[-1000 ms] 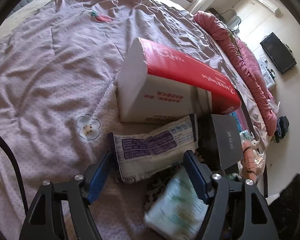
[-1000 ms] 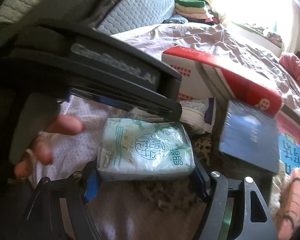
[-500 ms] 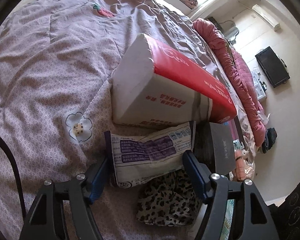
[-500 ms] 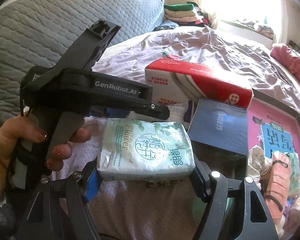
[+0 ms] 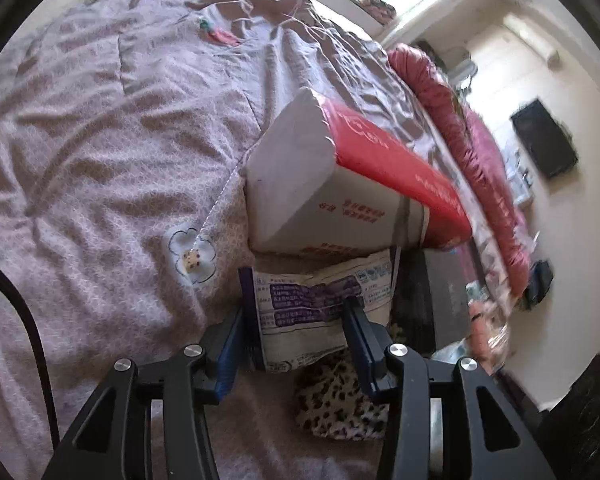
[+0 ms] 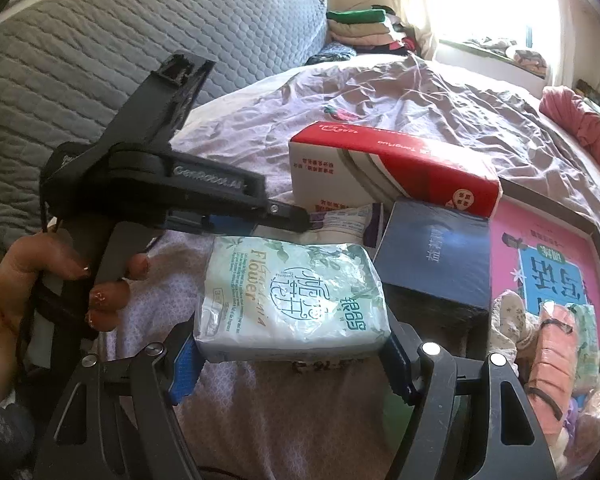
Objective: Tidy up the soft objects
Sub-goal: 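Grasp the white-purple wipes packet with left tool while right tool holds the tissue pack, then carry both held packs over the pink tray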
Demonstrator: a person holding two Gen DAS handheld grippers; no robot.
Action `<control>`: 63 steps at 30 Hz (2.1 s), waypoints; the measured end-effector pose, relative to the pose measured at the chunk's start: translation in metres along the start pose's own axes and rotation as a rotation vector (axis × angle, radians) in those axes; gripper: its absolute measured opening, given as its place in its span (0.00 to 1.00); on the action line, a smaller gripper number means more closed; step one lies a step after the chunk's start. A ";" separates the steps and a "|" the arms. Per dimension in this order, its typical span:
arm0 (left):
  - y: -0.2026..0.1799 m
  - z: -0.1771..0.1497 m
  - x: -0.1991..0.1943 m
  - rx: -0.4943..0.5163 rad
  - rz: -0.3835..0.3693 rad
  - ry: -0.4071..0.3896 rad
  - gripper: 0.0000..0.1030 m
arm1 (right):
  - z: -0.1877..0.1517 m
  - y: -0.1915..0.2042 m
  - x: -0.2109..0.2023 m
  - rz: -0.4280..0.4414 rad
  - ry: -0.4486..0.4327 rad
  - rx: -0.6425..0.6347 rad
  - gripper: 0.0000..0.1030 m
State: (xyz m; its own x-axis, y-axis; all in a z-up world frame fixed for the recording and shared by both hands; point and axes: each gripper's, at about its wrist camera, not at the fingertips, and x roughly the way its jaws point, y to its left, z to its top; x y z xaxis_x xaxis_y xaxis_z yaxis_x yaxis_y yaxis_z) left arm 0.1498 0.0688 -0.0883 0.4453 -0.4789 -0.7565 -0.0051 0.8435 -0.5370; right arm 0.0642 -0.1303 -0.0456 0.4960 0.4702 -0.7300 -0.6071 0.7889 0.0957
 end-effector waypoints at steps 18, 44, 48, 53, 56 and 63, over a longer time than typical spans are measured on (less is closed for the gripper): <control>-0.082 -0.015 0.017 0.642 0.356 0.048 0.61 | -0.008 -0.025 -0.042 0.004 -0.072 0.106 0.74; -0.073 -0.012 0.007 0.421 0.281 0.029 0.31 | -0.007 -0.034 -0.052 0.015 -0.107 0.141 0.74; -0.075 -0.016 -0.004 0.385 0.276 0.007 0.29 | -0.006 -0.033 -0.057 0.008 -0.124 0.141 0.74; -0.090 -0.027 -0.019 0.369 0.297 -0.015 0.22 | -0.003 -0.033 -0.064 -0.006 -0.141 0.139 0.74; -0.103 -0.034 -0.025 0.387 0.291 -0.031 0.21 | -0.002 -0.034 -0.069 -0.014 -0.158 0.141 0.74; -0.125 -0.040 -0.035 0.397 0.300 -0.060 0.20 | -0.004 -0.042 -0.082 -0.029 -0.186 0.161 0.74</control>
State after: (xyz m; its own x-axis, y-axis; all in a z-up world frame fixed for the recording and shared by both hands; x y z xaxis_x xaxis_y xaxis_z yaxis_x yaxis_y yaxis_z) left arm 0.0987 -0.0294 -0.0096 0.5274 -0.1966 -0.8266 0.1955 0.9748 -0.1071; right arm 0.0465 -0.2033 0.0073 0.6262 0.4998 -0.5984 -0.4920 0.8487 0.1939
